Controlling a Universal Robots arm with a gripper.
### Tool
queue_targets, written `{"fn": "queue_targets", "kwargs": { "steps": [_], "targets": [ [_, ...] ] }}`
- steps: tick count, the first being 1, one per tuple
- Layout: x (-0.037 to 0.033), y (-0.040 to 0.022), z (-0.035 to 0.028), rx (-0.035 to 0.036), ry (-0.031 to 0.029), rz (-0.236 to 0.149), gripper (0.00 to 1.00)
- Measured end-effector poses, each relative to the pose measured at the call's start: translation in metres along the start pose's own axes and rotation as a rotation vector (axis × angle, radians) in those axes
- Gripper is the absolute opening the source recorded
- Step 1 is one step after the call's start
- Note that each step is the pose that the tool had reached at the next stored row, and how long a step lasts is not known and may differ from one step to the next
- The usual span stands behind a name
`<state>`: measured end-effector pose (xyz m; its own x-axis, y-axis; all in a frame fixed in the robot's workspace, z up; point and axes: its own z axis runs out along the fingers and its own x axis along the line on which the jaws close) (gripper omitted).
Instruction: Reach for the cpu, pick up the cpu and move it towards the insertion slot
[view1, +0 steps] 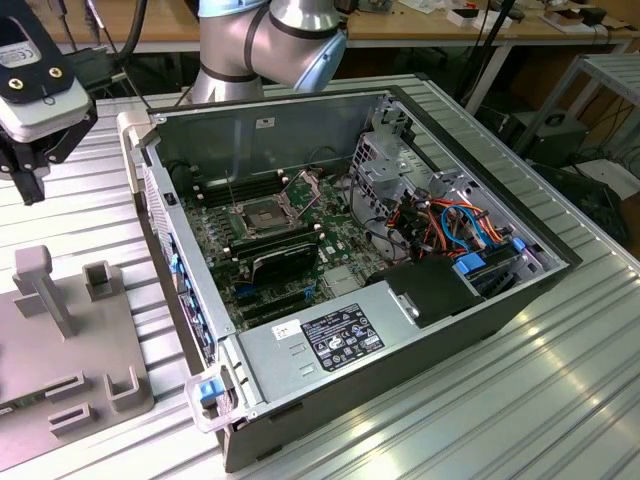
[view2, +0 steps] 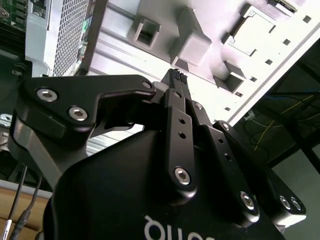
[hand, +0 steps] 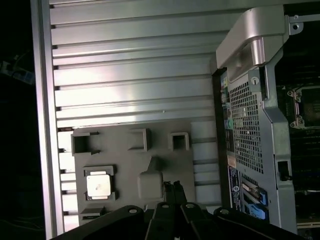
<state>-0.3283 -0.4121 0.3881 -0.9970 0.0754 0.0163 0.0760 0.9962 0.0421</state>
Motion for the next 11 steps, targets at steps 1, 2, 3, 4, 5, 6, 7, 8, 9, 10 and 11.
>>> {"fn": "queue_targets", "kwargs": {
  "steps": [1,2,3,4,5,6,7,8,9,10,11],
  "targets": [
    [0.0023,-0.0002,0.0001,0.0000,0.0001,0.000,0.11],
    [0.0050,-0.0004,0.0001,0.0000,0.0003,0.000,0.11],
    [0.0072,-0.0006,0.0002,0.0000,0.0003,0.000,0.11],
    [0.0104,-0.0008,0.0003,0.0000,0.0005,0.000,0.11],
    [0.0126,-0.0010,0.0004,0.0001,0.0006,0.000,0.11],
    [0.0149,-0.0012,0.0005,0.0001,0.0007,0.000,0.11],
    [0.0172,-0.0013,0.0006,0.0000,0.0008,0.000,0.11],
    [0.0197,-0.0015,0.0007,0.0001,0.0009,0.000,0.11],
    [0.0219,-0.0017,0.0008,0.0000,0.0010,0.000,0.11],
    [0.0247,-0.0019,0.0009,0.0001,0.0012,0.000,0.11],
    [0.0266,-0.0021,0.0009,0.0001,0.0014,0.000,0.11]
  ]
}}
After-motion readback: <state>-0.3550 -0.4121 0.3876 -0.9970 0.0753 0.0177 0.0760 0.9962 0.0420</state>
